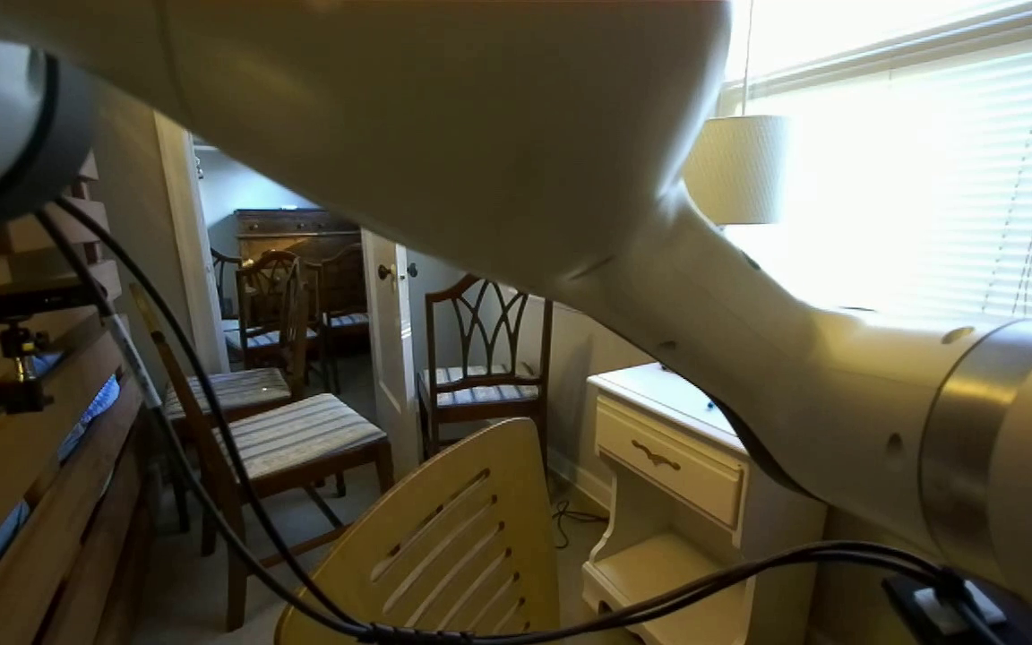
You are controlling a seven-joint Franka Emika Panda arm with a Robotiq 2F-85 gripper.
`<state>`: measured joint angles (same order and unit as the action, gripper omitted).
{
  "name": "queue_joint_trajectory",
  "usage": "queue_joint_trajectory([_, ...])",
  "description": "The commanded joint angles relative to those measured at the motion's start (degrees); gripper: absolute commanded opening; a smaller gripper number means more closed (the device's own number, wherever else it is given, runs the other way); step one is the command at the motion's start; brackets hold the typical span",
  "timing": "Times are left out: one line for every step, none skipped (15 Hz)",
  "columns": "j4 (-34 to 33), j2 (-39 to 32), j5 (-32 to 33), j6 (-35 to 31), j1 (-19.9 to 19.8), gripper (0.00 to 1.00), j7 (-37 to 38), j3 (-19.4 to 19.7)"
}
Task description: Put the grey remote control on the chair.
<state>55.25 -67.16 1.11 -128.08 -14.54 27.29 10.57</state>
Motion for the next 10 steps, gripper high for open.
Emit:
queue_joint_trajectory([-1.31,-0.41,0.31,-1.28,0.92,0.36,-0.81,-0.54])
queue_joint_trajectory([-1.80,-0.33,0.78,-1.70,1.70,0.36,-1.71,-0.74])
queue_joint_trajectory([-2.17,-0.22,1.08,-2.25,2.47,0.36,-2.66,-1.04])
queue_joint_trajectory([-2.77,-0.20,1.68,-2.55,3.68,0.36,-3.46,-0.99])
queue_joint_trajectory([-3.56,-0.23,2.04,-3.04,4.74,0.36,-4.79,-1.29])
queue_joint_trajectory([-4.42,-0.33,2.20,-3.28,5.64,0.36,-5.95,-1.57])
queue_joint_trajectory([-5.28,-0.58,2.18,-3.40,6.50,0.36,-6.87,-1.80])
queue_joint_trajectory([-6.10,-0.72,1.98,-3.24,7.17,0.36,-7.91,-2.05])
queue_joint_trajectory([-6.68,-0.89,1.78,-3.12,7.75,0.36,-8.80,-2.22])
queue_joint_trajectory([-7.76,-1.33,1.22,-2.89,8.38,0.36,-10.18,-2.16])
